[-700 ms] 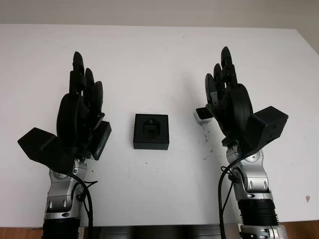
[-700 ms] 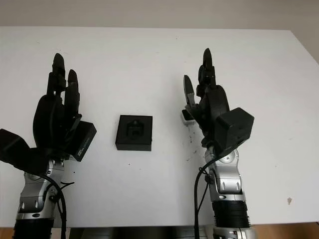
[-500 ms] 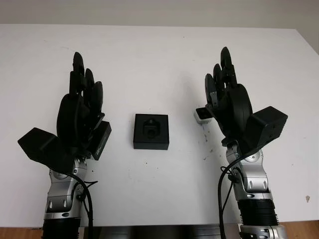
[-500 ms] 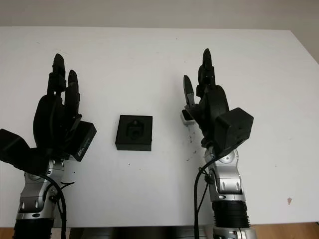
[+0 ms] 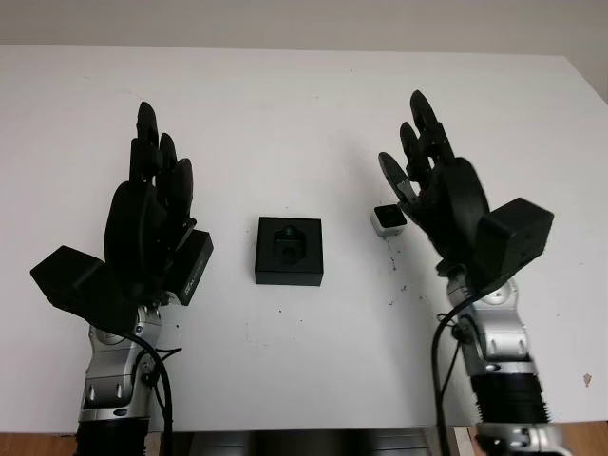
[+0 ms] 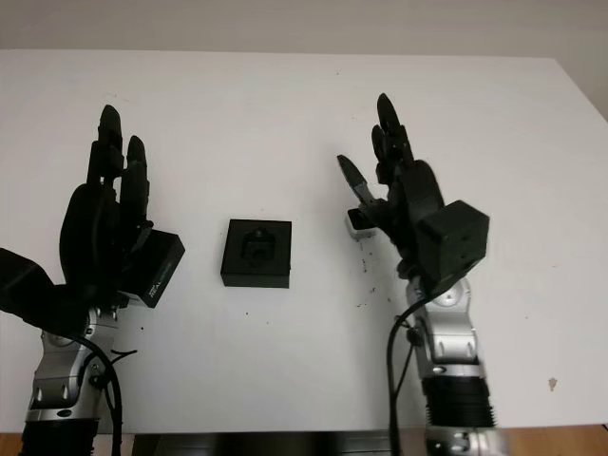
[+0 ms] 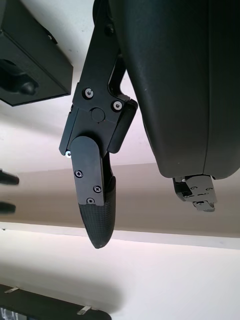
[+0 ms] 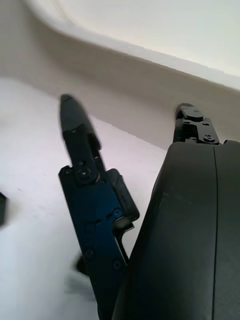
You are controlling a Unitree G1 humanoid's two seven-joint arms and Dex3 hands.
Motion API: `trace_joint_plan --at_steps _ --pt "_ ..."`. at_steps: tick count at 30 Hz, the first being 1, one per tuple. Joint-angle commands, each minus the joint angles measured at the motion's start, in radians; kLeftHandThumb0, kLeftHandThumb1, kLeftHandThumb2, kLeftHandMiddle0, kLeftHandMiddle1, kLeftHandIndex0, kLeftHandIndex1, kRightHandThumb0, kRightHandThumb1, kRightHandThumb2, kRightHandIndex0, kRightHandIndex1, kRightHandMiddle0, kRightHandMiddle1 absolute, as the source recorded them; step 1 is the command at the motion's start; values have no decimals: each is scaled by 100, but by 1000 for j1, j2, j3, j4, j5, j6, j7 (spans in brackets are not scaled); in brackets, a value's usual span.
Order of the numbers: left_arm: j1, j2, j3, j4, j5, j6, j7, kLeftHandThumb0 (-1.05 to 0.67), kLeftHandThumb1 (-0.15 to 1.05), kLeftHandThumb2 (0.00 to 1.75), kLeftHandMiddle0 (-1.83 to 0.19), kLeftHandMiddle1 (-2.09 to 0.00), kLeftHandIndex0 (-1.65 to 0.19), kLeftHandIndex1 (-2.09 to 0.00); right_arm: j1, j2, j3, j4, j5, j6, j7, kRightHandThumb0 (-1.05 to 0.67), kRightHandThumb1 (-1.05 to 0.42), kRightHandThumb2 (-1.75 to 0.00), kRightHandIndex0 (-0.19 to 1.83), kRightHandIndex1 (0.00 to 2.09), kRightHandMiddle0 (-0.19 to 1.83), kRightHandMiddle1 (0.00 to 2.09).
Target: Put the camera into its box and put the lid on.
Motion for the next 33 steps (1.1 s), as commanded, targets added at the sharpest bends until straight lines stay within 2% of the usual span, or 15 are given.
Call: trace_joint_plan --at_steps 1,5,11,14,18,23,30,32,33 --pt "4 5 0 -19 -2 4 -3 -73 105 52 19 0 19 0 -76 -92 25 12 -65 12 31 -58 -82 -5 33 27 12 58" --pt "13 9 0 -22 2 5 -5 -72 105 53 19 0 19 0 -175 -219 93 58 -203 3 94 -61 -78 -5 45 31 22 58" --pt "12 11 0 -21 3 6 -6 -73 105 53 19 0 19 0 -247 -305 162 51 -275 46 229 -59 -79 -5 36 22 22 43" --pt "5 11 3 -19 -7 8 -10 -73 105 52 19 0 19 0 -273 -343 200 71 -313 15 285 -56 -79 -6 34 21 21 40" --pt "5 17 4 -16 -12 4 -19 -72 105 52 19 0 19 0 -299 -381 243 97 -370 -39 326 -51 -77 -5 42 22 32 31" --pt "6 19 6 -15 -8 -1 -23 -72 105 54 19 0 19 0 -296 -403 269 114 -419 -102 330 -54 -76 -5 54 29 41 27" --pt "3 19 5 -21 -7 8 -20 -72 105 54 19 0 19 0 -227 -439 241 61 -417 -102 344 -50 -78 -6 46 35 43 18" --pt "2 20 4 -18 -6 6 -20 -73 105 54 19 0 19 0 -214 -445 241 60 -427 -123 330 -51 -78 -5 44 42 46 19" --pt "2 19 4 -17 -6 5 -19 -73 105 53 19 0 19 0 -204 -449 244 55 -437 -130 322 -53 -78 -5 34 63 48 23"
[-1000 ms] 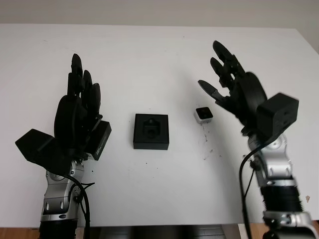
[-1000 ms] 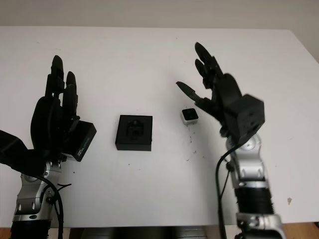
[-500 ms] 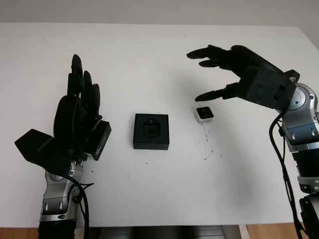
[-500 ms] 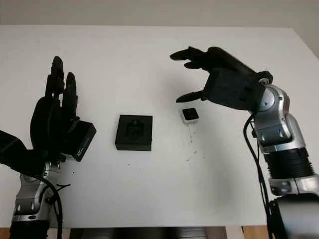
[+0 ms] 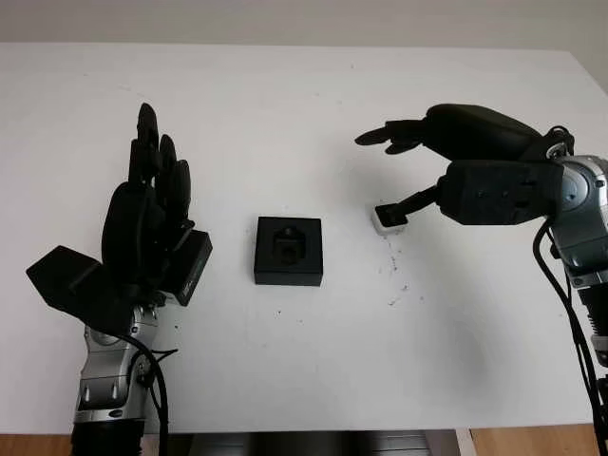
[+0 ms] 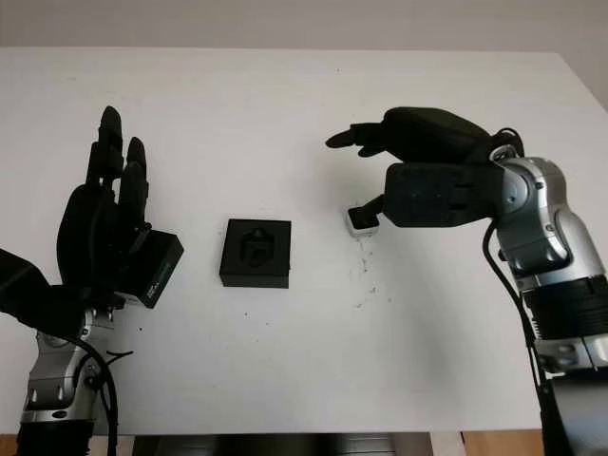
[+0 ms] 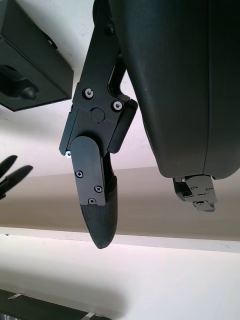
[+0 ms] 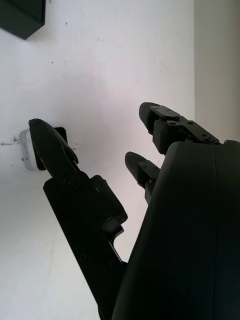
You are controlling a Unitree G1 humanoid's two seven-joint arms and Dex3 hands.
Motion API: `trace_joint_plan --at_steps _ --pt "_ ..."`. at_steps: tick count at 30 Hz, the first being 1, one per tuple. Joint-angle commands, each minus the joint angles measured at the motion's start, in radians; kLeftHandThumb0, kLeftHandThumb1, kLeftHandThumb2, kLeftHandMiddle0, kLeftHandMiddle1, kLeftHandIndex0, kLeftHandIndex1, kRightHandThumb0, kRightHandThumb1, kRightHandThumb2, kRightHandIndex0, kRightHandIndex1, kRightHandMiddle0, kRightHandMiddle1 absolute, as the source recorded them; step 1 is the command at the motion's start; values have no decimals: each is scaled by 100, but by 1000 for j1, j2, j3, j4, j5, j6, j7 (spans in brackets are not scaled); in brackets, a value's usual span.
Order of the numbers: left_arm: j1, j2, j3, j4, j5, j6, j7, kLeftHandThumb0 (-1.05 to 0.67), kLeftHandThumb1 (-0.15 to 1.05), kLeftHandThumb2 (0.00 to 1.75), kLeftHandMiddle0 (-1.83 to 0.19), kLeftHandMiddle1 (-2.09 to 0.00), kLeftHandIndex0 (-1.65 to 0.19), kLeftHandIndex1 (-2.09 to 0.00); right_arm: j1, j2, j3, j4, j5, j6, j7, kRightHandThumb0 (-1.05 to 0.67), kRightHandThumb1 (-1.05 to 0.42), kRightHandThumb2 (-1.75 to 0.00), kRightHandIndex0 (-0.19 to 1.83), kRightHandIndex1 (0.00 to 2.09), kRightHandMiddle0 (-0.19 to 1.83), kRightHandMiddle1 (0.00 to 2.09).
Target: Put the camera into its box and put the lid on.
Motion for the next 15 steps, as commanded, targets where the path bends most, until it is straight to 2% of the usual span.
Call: trace_joint_plan --at_steps 1,3,4,9,15 --pt "-1 5 2 -11 0 -4 -1 -73 105 53 19 0 19 0 22 -23 -2 -35 -21 -7 -8 -53 -78 -5 22 84 45 30" --pt "-1 3 4 -10 -2 -6 1 -73 105 52 19 0 19 0 30 -26 5 -58 -41 11 4 -54 -79 -6 4 107 36 44" --pt "0 2 4 -11 -3 -5 1 -73 105 51 19 0 19 0 34 -27 7 -68 -52 15 7 -54 -80 -6 1 109 34 47" --pt "-1 5 3 -14 -5 0 -1 -72 105 52 19 0 19 0 62 -20 22 -101 -108 42 12 -54 -81 -5 6 80 24 49" --pt "1 7 4 -16 -9 2 -6 -72 105 52 19 0 19 0 108 -19 40 -130 -179 59 -12 -53 -84 -6 10 60 16 47"
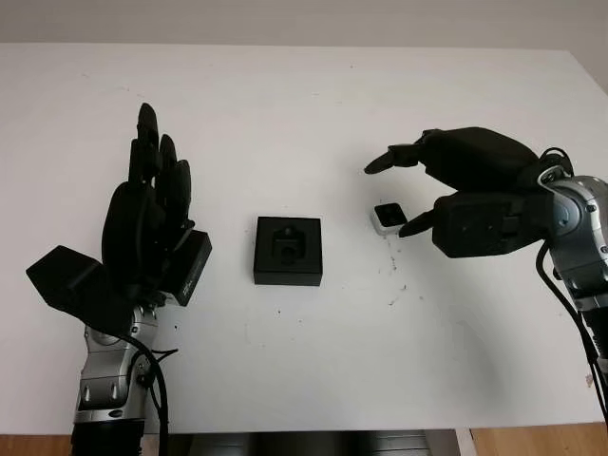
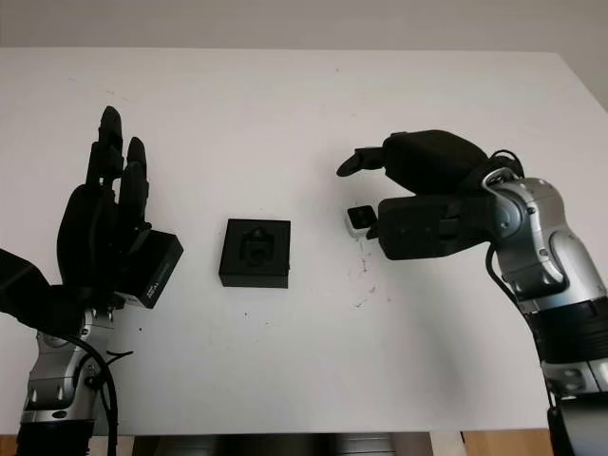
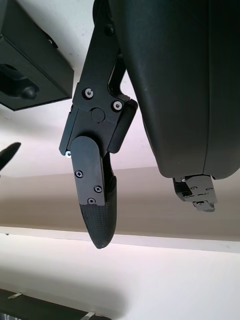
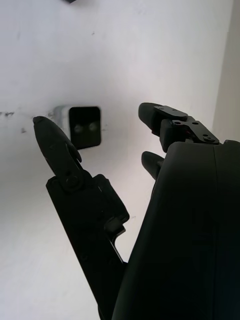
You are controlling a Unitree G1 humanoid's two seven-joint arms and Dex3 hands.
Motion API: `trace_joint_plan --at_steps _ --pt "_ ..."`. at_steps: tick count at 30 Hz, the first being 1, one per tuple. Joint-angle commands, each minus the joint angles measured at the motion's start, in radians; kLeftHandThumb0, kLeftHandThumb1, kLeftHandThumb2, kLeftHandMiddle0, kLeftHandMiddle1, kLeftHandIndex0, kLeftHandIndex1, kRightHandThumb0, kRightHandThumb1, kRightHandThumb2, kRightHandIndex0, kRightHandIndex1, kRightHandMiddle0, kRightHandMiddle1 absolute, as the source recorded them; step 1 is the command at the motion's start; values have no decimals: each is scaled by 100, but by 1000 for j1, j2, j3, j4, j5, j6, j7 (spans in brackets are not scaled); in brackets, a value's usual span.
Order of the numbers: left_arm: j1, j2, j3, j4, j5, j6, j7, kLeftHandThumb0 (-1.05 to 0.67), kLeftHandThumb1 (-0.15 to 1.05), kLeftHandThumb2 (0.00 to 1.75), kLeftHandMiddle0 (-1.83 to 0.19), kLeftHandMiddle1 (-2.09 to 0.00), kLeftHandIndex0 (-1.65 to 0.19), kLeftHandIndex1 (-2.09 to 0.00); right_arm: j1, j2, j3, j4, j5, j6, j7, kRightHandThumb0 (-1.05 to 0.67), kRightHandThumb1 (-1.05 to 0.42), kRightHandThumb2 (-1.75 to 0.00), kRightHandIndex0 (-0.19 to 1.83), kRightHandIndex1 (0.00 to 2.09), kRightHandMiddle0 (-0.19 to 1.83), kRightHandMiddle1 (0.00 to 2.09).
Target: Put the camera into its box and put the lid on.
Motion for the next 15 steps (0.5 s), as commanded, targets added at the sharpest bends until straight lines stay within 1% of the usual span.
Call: trace_joint_plan --at_steps 1,4,5,7,9,12,15 --pt "2 7 3 -16 -5 0 -6 -72 105 52 19 0 19 0 17 -10 9 -27 -31 17 -13 -54 -85 -6 8 63 14 46" --pt "3 5 3 -16 -6 1 -5 -72 105 52 19 0 19 0 29 -1 9 -6 -46 3 -48 -52 -86 -5 -5 92 13 47" --pt "3 5 3 -17 -3 1 -2 -72 105 52 19 0 19 0 31 0 9 3 -45 -5 -58 -51 -86 -5 -8 103 13 51" --pt "4 5 2 -18 3 0 3 -73 105 51 19 0 19 0 34 -1 11 20 -46 -17 -76 -52 -85 -5 -15 117 8 62" --pt "6 7 1 -20 4 3 3 -72 105 52 19 0 19 0 37 -4 12 30 -49 -21 -85 -53 -85 -6 -16 119 6 69" --pt "6 6 1 -21 5 4 4 -73 105 53 19 0 19 0 38 -4 19 47 -62 -28 -104 -53 -86 -6 -16 119 4 72" --pt "6 5 0 -21 4 3 4 -73 105 52 19 0 19 0 39 -1 22 64 -67 -33 -123 -54 -86 -5 -18 131 1 84"
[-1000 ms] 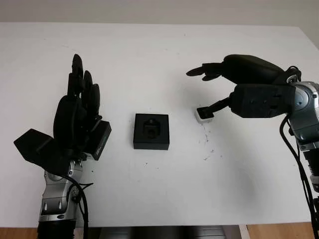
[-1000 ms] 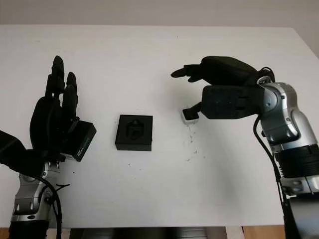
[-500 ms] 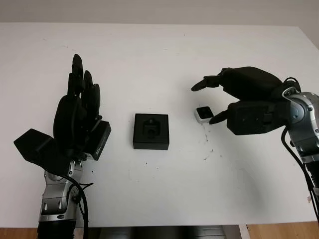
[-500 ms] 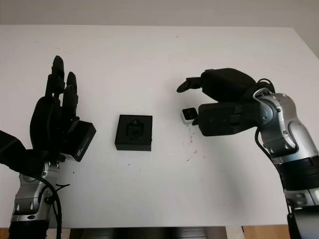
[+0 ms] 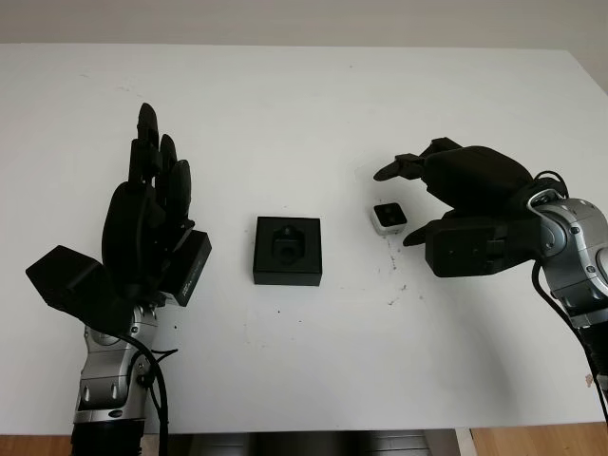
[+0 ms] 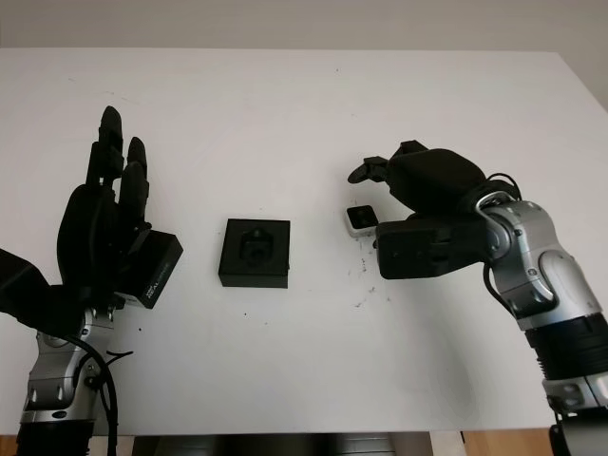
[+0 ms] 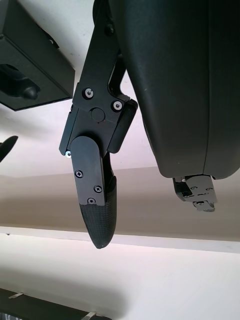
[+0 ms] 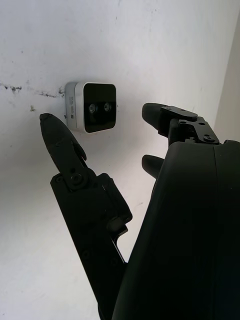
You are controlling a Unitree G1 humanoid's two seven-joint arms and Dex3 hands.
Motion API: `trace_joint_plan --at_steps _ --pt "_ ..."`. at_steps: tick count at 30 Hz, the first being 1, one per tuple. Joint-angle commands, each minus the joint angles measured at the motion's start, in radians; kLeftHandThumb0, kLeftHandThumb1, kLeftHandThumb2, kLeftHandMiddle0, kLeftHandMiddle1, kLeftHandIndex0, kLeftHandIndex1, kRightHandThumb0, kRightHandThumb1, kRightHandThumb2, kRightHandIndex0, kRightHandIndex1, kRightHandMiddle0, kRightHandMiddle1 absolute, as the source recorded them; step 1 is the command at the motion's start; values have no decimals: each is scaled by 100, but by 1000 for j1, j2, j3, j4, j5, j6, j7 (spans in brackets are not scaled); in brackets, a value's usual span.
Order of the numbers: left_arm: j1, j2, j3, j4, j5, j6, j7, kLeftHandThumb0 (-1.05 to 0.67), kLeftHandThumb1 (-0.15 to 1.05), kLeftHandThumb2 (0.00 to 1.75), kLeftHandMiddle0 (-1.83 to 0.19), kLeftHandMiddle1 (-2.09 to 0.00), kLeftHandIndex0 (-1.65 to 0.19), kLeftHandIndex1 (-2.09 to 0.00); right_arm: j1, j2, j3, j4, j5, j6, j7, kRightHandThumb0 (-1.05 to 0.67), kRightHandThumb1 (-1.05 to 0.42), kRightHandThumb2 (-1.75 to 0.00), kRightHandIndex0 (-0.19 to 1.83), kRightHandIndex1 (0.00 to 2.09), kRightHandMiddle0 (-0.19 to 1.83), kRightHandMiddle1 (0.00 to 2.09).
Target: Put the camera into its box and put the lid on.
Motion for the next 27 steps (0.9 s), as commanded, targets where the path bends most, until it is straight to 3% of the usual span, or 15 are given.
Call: trace_joint_plan --at_steps 1,6,9,19,27 --pt "6 5 0 -21 5 1 2 -73 105 52 19 0 19 0 8 -1 2 4 -2 -3 -7 -54 -87 -6 -19 128 0 86" --pt "8 7 3 -13 4 -6 -2 -73 105 52 19 0 19 0 14 1 -1 42 18 -15 -24 -53 -89 -5 -4 101 2 89" --pt "8 7 6 -12 0 -7 -3 -73 105 52 19 0 19 0 17 5 -7 61 51 -22 -19 -54 -89 -5 0 97 4 90" --pt "12 3 6 -21 -10 1 -2 -73 105 50 19 0 19 0 24 23 -11 119 136 -27 -30 -53 -87 -5 -4 107 3 101" --pt "18 4 2 -25 -1 1 0 -72 105 51 19 0 19 0 30 32 -18 150 184 -48 -40 -48 -87 -5 -6 127 7 101"
